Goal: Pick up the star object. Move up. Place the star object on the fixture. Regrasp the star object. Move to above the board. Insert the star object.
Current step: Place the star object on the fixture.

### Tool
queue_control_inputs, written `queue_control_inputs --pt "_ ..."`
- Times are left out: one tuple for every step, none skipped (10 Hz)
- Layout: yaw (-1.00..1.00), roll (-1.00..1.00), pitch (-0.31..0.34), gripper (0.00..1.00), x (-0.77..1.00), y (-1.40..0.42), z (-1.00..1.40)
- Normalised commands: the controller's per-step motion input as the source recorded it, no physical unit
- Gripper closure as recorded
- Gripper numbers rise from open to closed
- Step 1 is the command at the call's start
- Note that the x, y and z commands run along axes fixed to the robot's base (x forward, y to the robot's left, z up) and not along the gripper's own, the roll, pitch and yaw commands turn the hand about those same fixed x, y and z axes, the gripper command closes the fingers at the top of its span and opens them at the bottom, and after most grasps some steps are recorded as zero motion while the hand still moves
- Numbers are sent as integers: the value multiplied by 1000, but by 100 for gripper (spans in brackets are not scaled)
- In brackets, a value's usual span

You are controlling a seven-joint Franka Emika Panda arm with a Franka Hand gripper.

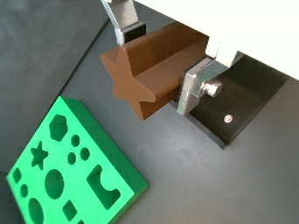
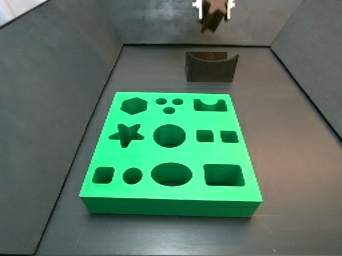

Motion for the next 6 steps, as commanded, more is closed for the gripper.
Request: queue_control_inputs --pt "-218 -774 195 100 167 137 -1000" --pt "-239 -553 122 100 171 142 -1000" --pt "-243 -383 79 100 180 146 -1000" --pt "-224 -220 29 100 197 138 -1000" --pt "-210 -185 3 100 185 127 -906" --pt "-166 -171 -44 100 126 91 -556"
